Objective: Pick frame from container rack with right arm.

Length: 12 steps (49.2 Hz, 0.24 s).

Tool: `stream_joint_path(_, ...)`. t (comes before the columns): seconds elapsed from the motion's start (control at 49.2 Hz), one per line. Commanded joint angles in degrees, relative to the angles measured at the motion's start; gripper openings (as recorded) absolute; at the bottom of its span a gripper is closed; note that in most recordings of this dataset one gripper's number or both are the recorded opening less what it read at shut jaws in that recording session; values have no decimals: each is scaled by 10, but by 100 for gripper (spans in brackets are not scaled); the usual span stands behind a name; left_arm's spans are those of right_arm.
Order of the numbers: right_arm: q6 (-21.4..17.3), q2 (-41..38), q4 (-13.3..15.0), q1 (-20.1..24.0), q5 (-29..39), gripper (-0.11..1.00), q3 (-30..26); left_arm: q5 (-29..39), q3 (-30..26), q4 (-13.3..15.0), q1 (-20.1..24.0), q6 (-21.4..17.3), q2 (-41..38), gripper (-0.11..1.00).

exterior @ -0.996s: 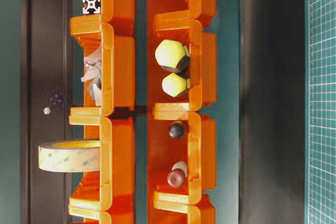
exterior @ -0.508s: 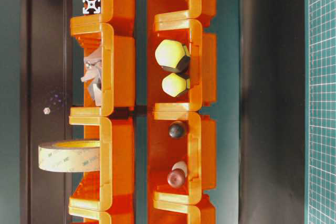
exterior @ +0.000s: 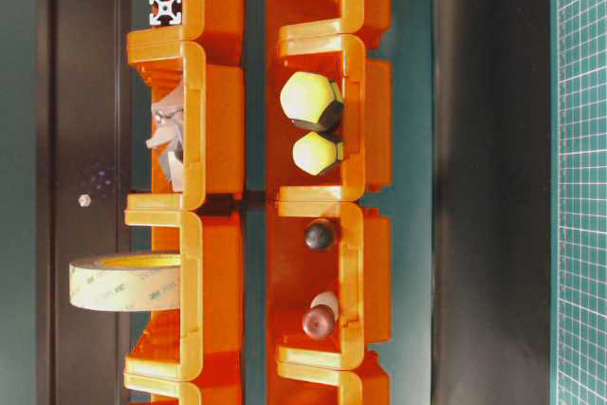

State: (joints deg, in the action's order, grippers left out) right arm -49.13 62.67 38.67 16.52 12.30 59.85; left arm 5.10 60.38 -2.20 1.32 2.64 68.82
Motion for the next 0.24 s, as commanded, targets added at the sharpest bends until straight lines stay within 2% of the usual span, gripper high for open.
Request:
stream_joint_path(0.0,1,5,0,-1,3,84,-7,-4,-16,-2,1,3,-5,0)
stream_joint_path(0.224,1,21,0,-12,16,84,-6,-4,-12,-2,1,3,-9,0)
